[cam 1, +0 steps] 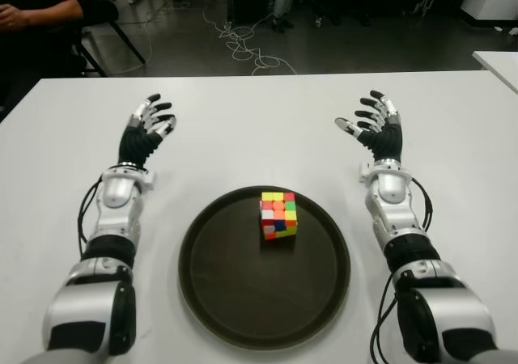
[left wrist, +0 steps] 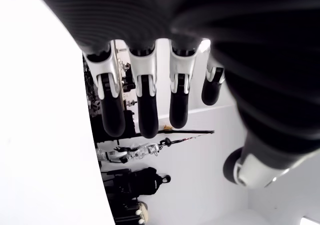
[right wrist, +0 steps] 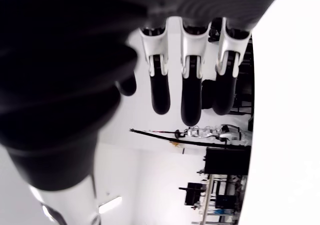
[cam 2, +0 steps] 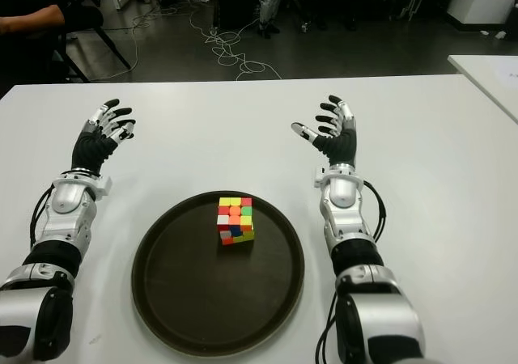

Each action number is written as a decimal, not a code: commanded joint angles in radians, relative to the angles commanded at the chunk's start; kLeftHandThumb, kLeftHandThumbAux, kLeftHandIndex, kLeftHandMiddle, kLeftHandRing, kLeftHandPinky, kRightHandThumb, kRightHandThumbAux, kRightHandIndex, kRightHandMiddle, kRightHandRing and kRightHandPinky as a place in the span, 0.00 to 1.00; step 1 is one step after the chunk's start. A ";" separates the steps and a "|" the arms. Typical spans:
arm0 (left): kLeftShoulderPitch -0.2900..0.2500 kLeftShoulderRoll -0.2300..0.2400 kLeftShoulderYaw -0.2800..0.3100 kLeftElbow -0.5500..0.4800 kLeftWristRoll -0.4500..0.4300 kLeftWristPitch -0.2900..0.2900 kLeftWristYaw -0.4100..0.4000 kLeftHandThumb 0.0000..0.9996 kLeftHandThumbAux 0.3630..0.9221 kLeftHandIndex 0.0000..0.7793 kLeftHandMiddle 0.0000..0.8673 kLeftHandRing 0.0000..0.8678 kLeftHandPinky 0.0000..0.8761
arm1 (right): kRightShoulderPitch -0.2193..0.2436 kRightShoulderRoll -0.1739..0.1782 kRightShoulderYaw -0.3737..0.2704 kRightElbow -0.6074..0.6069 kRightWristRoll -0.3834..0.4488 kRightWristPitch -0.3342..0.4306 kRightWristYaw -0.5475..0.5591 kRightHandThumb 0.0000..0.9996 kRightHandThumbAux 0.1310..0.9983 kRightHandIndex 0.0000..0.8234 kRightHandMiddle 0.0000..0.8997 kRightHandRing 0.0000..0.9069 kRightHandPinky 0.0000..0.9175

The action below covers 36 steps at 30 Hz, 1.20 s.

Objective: Pick up the Rubik's Cube and put it in the plate

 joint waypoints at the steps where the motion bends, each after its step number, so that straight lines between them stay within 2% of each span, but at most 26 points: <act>1: 0.003 -0.001 -0.001 -0.007 -0.002 0.002 -0.001 0.14 0.60 0.15 0.24 0.26 0.31 | 0.007 0.001 0.003 -0.011 -0.001 0.005 0.002 0.00 0.82 0.24 0.30 0.33 0.40; 8: 0.038 -0.011 -0.007 -0.076 -0.015 0.026 -0.012 0.13 0.60 0.15 0.24 0.26 0.31 | 0.047 0.006 0.017 -0.078 -0.001 0.039 0.022 0.00 0.80 0.26 0.30 0.33 0.39; 19: 0.077 -0.017 -0.008 -0.139 -0.020 0.069 -0.012 0.15 0.61 0.16 0.25 0.27 0.34 | 0.064 0.013 0.014 -0.118 0.008 0.071 0.024 0.00 0.83 0.26 0.30 0.32 0.38; 23: 0.081 -0.018 -0.010 -0.137 -0.021 0.080 -0.009 0.16 0.59 0.16 0.25 0.28 0.34 | 0.058 0.008 0.010 -0.110 0.009 0.079 0.027 0.00 0.82 0.26 0.30 0.32 0.37; 28: 0.061 -0.012 -0.012 -0.088 -0.013 0.086 -0.001 0.16 0.58 0.16 0.25 0.27 0.33 | 0.024 -0.007 0.004 -0.040 0.005 0.076 0.024 0.00 0.80 0.25 0.30 0.32 0.38; 36: 0.043 -0.009 -0.019 -0.052 -0.005 0.073 0.001 0.17 0.59 0.17 0.25 0.27 0.32 | -0.006 -0.026 0.005 0.019 -0.006 0.070 0.013 0.00 0.78 0.25 0.29 0.33 0.41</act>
